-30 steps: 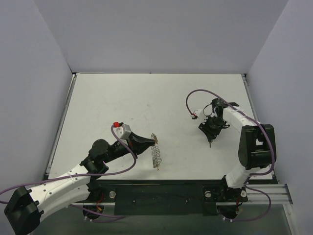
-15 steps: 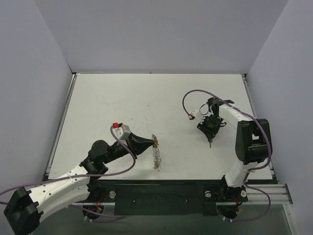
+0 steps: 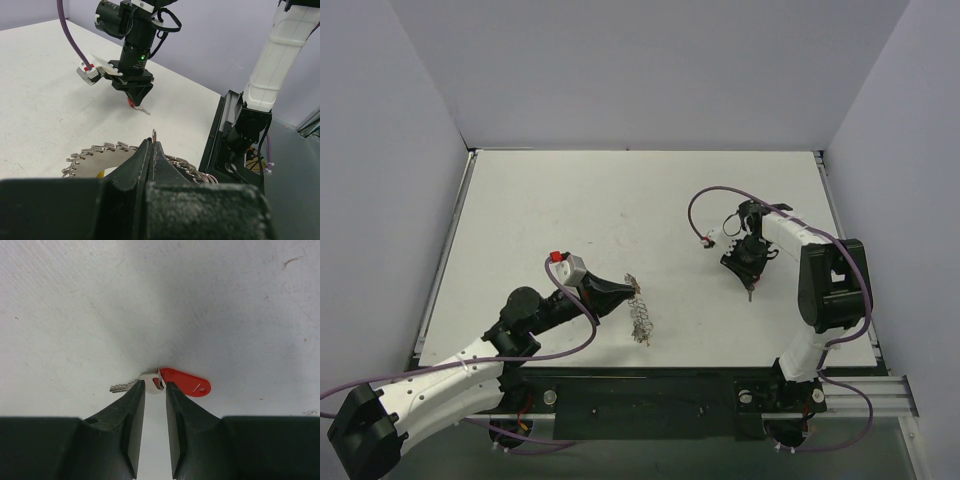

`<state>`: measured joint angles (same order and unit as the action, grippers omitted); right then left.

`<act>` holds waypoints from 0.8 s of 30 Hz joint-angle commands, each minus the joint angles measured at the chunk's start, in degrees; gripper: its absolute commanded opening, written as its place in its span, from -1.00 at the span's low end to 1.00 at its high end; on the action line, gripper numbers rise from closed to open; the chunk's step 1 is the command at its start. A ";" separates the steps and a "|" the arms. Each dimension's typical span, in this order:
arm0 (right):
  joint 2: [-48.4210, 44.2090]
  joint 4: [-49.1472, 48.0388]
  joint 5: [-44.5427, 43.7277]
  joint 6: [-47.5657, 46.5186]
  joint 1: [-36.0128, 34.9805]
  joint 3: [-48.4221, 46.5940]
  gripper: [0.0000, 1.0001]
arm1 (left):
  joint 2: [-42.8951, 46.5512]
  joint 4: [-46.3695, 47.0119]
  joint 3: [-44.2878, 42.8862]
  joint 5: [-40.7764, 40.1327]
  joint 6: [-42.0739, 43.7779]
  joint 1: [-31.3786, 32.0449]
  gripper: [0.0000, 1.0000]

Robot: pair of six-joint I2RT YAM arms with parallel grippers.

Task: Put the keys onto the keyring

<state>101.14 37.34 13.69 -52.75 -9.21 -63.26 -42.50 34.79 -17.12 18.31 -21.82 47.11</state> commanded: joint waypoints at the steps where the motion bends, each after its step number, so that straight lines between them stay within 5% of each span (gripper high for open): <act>1: 1.07 3.70 -1.65 -0.25 -0.89 -2.04 -0.61 | 1.46 2.83 -0.54 -0.55 0.29 -0.27 -1.00; 12: 2.31 4.67 -2.00 -0.16 -1.25 -3.18 -0.67 | 1.54 2.31 -0.80 -0.55 0.38 -0.44 -1.00; 24: 2.92 5.90 -1.83 -0.51 -1.25 -3.71 -0.94 | 1.54 1.95 -0.98 -0.20 0.47 -0.71 -1.00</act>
<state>103.09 39.20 12.71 -52.80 -10.22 -65.08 -42.04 33.52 -17.06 18.22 -21.80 46.76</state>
